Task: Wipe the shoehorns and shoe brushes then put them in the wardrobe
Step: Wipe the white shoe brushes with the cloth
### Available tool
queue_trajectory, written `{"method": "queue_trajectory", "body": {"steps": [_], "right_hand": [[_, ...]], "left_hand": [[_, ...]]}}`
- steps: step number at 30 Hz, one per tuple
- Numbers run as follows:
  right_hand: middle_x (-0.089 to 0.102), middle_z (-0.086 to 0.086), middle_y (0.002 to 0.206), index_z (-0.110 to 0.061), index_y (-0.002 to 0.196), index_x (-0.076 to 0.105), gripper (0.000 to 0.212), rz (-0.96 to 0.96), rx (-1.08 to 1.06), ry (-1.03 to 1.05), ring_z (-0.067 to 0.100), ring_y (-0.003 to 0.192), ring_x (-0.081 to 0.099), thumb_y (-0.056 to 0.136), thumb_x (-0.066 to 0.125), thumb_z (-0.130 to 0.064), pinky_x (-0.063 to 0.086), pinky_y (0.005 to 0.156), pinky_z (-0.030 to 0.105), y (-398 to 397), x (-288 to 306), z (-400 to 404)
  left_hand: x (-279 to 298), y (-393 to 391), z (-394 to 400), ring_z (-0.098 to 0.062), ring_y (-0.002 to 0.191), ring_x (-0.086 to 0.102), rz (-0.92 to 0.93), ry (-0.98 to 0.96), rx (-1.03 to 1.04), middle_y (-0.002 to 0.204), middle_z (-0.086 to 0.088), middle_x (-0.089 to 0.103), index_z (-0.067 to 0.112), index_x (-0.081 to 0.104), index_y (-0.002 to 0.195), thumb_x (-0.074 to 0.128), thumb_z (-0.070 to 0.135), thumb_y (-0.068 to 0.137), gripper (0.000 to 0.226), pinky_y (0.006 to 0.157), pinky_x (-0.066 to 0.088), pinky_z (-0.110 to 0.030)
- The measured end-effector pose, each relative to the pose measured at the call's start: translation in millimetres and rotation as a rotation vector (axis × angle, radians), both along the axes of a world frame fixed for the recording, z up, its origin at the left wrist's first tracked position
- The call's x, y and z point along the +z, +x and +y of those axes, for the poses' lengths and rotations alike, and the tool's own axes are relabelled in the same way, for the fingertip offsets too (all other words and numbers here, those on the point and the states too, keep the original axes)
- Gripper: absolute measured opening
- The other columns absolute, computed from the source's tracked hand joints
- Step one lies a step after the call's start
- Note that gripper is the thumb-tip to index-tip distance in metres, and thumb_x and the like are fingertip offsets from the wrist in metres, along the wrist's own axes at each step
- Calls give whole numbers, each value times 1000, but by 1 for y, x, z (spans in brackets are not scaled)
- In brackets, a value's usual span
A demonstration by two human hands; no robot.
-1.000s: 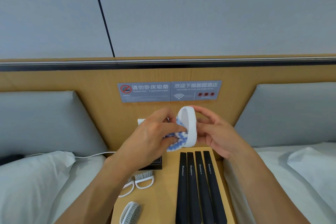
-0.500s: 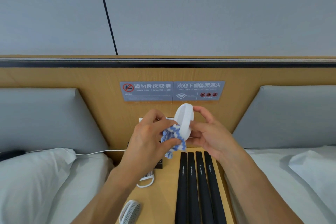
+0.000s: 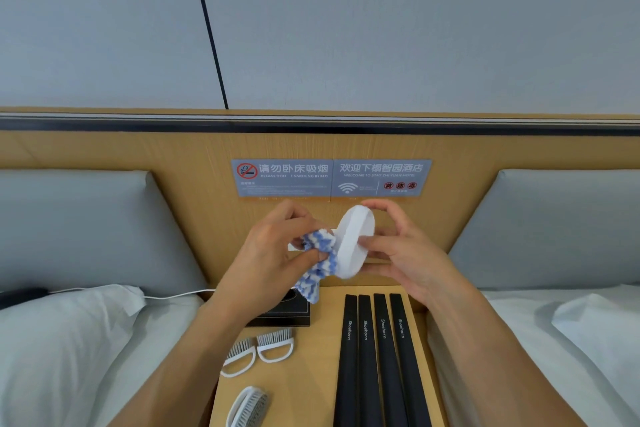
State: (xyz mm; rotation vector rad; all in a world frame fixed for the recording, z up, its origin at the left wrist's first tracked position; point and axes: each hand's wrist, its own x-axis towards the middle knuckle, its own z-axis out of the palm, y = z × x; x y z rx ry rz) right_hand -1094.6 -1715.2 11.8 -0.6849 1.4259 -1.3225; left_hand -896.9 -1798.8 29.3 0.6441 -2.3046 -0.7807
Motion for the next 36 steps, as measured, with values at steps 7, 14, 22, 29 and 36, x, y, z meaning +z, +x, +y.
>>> {"method": "queue_trajectory", "body": {"steps": [7,14,22,29,36], "right_hand": [[58,17,129,-17,116,62,40,-226,-130,-41,36,112,64,87,64,10,62,72,38,-2,0,-1],[58,25,130,-14,122,61,44,-335,58,-30,38,110,68,84,68,7,60,85,43,10,-1,1],[63,28,123,-9,113,57,36,-489,190,-135,46,114,64,80,68,3,58,85,47,14,-5,4],[61,30,127,-8,108,57,33,-518,210,-161,51,120,58,81,75,-15,53,93,58,12,-11,0],[56,25,139,-19,141,53,70,-515,303,-185,46,127,54,78,82,-10,50,101,55,0,-20,2]], "left_hand": [[-6,8,7,-11,84,58,81,-3,112,96,9,55,17,71,103,76,12,82,22,73,46,-15],[-2,3,4,-6,87,60,134,-22,272,98,12,60,24,67,102,76,9,78,30,74,45,-11],[-4,2,1,-7,92,60,86,-78,229,104,7,59,16,68,107,75,6,80,29,80,51,-20],[-3,-1,7,-10,98,58,51,-132,155,108,5,63,14,69,104,71,-3,79,30,85,45,-18],[-5,-2,13,-7,95,59,45,-103,141,103,6,65,19,65,111,66,-2,83,35,82,46,-16]]}}
